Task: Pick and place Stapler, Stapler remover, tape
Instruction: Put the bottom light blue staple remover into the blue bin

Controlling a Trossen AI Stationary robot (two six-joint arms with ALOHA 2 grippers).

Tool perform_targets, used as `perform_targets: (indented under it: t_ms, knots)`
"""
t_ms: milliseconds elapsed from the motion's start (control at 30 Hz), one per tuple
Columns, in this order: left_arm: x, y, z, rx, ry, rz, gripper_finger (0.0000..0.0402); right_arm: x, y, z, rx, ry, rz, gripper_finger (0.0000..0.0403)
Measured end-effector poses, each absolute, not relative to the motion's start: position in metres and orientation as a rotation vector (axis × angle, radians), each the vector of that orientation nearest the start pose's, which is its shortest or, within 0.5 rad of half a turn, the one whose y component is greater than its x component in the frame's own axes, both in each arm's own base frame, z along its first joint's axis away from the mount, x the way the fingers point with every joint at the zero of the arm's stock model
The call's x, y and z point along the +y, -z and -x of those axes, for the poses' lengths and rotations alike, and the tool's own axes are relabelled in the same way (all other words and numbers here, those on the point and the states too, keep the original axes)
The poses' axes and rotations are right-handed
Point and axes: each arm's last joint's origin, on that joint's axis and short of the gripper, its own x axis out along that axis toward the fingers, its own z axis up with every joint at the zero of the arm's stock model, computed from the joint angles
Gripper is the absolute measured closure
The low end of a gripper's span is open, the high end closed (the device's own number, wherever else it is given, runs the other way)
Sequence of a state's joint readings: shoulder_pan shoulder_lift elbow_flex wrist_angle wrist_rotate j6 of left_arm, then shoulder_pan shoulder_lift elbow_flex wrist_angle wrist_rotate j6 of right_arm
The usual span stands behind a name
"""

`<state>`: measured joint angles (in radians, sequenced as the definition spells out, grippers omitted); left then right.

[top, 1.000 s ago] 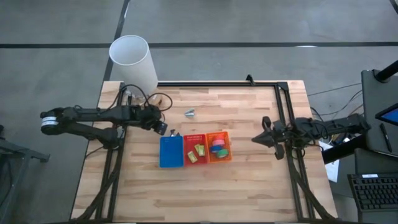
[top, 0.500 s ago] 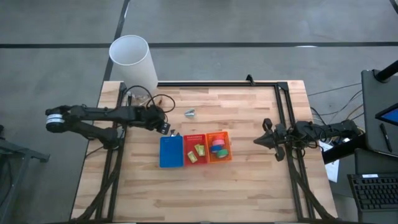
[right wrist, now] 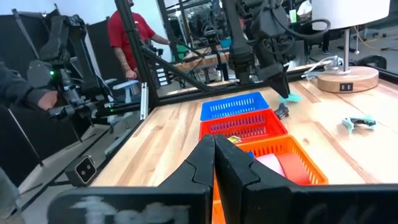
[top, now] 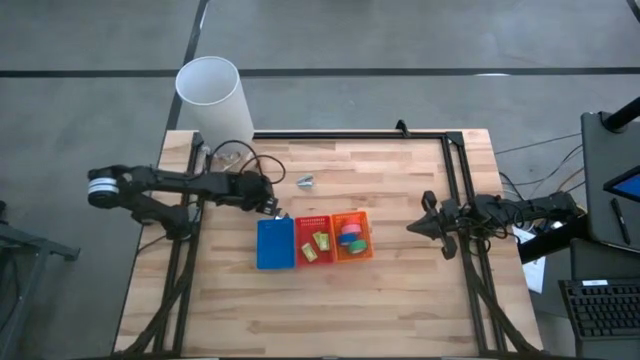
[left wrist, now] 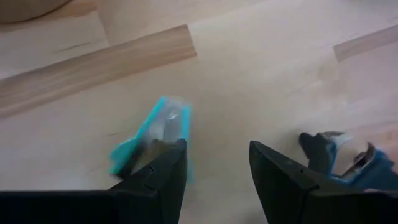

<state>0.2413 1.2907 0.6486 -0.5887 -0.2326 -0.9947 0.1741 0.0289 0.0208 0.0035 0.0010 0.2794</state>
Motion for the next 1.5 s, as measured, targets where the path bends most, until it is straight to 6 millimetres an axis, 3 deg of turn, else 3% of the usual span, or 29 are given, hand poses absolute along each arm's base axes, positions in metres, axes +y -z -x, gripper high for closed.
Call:
perform_targets:
  t_ms: [667,1033,1167,1367,1500]
  knots:
    - [0.058,-0.165,-0.199,1.012,-0.983,0.757,0.0227,0.017,-0.169,-0.097,0.029,-0.17,-0.279,0.0394]
    - [0.059,-0.145,-0.202,1.155,-0.932,0.716,0.023,0.017,-0.169,-0.097,0.03,-0.171,-0.279,0.0394]
    - [0.059,-0.142,-0.204,1.171,-0.903,0.695,0.026,0.017,-0.169,-0.097,0.03,-0.17,-0.279,0.0394]
    - [0.059,-0.144,-0.205,1.171,-0.859,0.689,0.0354,0.017,-0.169,-0.097,0.03,-0.17,-0.279,0.0394]
    - [0.059,-0.147,-0.203,1.165,-0.848,0.67,0.0362,0.017,-0.169,-0.097,0.03,-0.17,-0.279,0.0394]
